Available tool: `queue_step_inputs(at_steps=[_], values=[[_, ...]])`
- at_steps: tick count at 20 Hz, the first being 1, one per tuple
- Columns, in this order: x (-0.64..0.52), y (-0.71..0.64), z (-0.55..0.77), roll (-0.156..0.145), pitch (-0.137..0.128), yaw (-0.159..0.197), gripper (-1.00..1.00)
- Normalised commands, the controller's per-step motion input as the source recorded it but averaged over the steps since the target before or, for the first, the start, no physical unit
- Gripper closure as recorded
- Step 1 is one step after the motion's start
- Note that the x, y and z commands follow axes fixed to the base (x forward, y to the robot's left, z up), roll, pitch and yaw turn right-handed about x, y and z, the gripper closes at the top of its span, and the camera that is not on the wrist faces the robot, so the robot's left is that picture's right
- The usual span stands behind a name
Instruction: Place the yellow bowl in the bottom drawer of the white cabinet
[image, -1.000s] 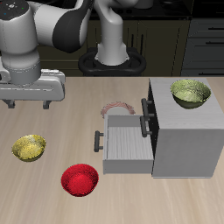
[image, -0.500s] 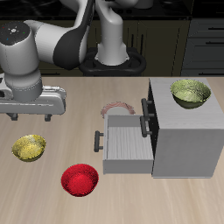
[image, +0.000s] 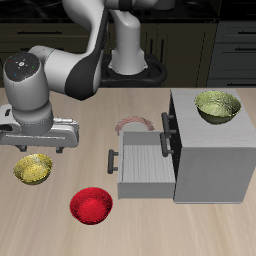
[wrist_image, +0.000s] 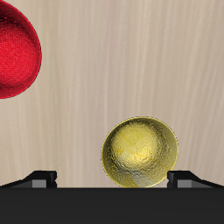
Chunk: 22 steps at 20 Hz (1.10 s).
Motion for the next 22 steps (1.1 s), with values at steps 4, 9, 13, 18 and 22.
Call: queue_step_inputs(at_steps=[4, 9, 13, 18, 22], values=[[-0.06, -0.01, -0.43, 0.005, 0.051, -0.022, -1.0], [-0.11, -0.03, -0.35, -0.011, 0.017, 0.065, -1.0], [-0.17, -0.15, -0.27, -0.01, 0.017, -0.029, -1.0], [-0.13, -0.09, -0.37, -0.017, 0.026, -0.024, -1.0], [-0.06, -0.07, -0.31, -0.009, 0.05, -0.022, -1.0]])
